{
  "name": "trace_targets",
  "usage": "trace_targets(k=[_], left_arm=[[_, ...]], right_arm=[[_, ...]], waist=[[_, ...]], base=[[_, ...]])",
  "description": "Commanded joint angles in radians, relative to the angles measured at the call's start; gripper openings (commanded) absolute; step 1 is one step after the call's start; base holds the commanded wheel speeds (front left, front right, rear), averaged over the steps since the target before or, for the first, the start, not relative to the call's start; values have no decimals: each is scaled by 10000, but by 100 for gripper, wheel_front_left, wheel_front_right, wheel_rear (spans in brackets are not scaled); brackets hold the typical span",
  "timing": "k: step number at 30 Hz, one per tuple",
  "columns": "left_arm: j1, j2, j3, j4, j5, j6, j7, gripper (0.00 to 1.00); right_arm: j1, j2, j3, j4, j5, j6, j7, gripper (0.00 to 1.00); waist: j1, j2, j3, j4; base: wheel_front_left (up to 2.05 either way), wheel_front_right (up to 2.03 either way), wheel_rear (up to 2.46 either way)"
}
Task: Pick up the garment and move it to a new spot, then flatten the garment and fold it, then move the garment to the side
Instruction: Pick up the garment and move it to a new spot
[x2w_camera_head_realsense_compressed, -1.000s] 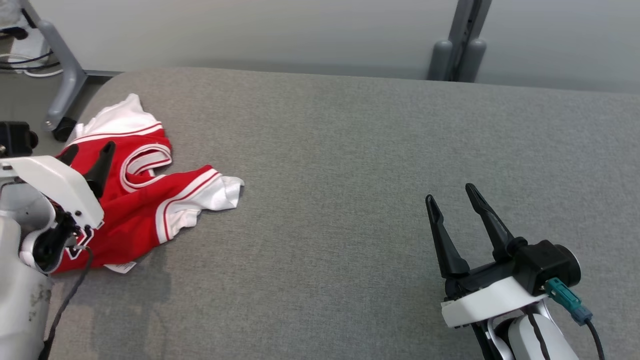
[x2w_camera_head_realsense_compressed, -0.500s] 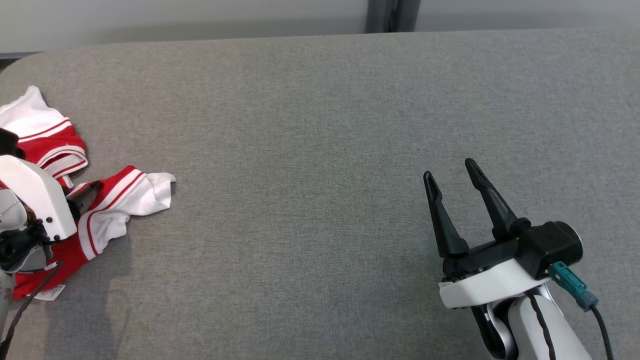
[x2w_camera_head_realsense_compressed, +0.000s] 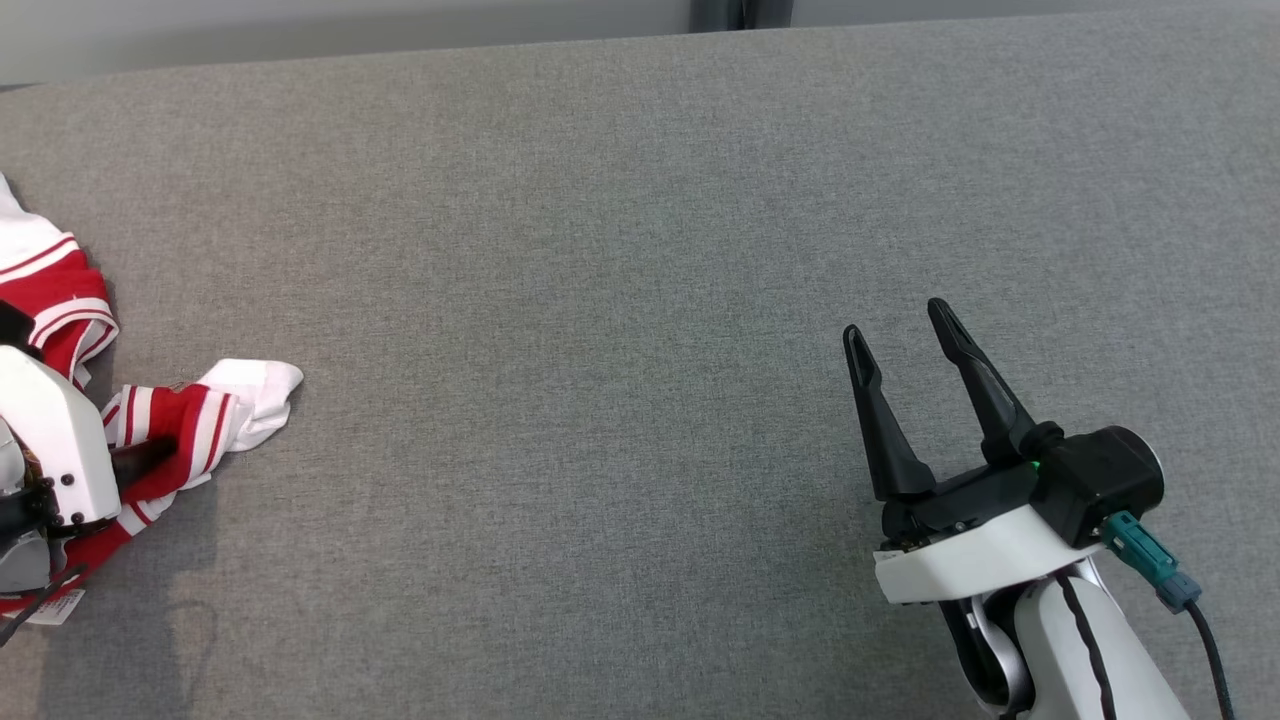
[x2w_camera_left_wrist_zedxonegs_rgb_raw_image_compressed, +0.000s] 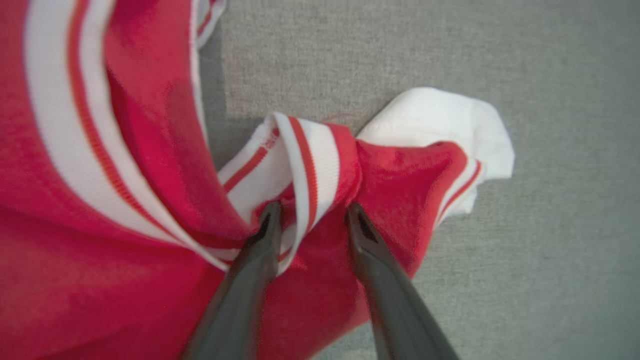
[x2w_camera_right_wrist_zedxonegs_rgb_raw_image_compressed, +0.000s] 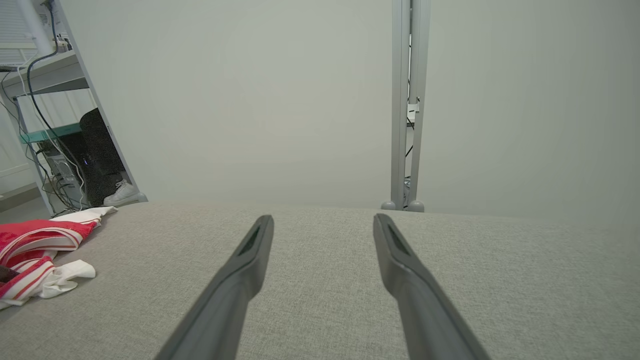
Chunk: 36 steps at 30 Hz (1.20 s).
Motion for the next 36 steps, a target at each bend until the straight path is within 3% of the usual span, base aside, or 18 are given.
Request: trace_targets(k=[1,2,3,4,23,32,36], left_arm=[[-15,22,-136,124,-138,-16,49,47],[-39,33,-225,148,-171,-16,42,35],[-69,48,-300,139,-224,-16,0,3],[-86,52,-377,106,-309,-16,-20,0],[-566,775,-1538,-1293,-1086,-16,-1688,0],[-1471,1113,-1569,-2579,-846,-16,-3384,0],[-2192,1226,-1726,-3691,-802,-16,-3647,0]], right_arm=[[-112,-42,1,22,92,18,-11,100],[-135,-41,0,28,94,18,-11,100],[-157,-39,0,28,101,18,-11,100],[-168,-39,-13,25,107,18,-11,100],[281,-41,-93,165,362,19,-10,100],[616,-39,-185,133,517,19,-10,100],[694,-39,-192,99,618,19,-10,100]], waist=[[0,0,-1,-21],[0,0,4,-30],[0,0,11,-35],[0,0,16,-36],[0,0,-1153,77],[0,0,-1760,-166],[0,0,-1936,-437]], base=[[0,0,0],[0,0,0],[0,0,0],[0,0,0],[0,0,0],[0,0,0],[0,0,0]])
